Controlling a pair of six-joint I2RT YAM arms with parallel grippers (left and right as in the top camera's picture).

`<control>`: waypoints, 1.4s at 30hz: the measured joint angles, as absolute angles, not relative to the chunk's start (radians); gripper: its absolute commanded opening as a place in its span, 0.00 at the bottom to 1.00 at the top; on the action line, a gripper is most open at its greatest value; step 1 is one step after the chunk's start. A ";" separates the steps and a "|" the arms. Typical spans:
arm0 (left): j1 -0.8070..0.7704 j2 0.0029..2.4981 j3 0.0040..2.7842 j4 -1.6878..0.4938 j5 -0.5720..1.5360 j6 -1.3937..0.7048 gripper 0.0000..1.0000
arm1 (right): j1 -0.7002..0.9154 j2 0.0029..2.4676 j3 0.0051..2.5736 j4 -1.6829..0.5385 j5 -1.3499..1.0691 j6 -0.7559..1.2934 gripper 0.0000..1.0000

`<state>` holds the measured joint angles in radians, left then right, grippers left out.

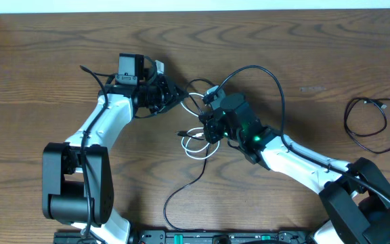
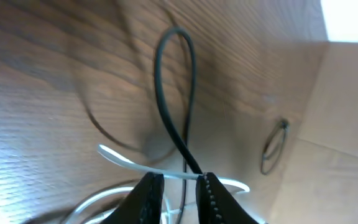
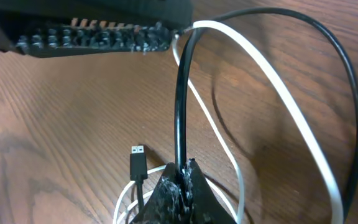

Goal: Untangle cables

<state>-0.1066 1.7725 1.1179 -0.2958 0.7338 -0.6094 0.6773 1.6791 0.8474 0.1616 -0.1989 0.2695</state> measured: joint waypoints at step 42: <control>-0.107 1.773 1.118 -0.306 0.719 -0.844 0.68 | 0.689 1.679 0.847 0.209 -0.153 0.259 0.01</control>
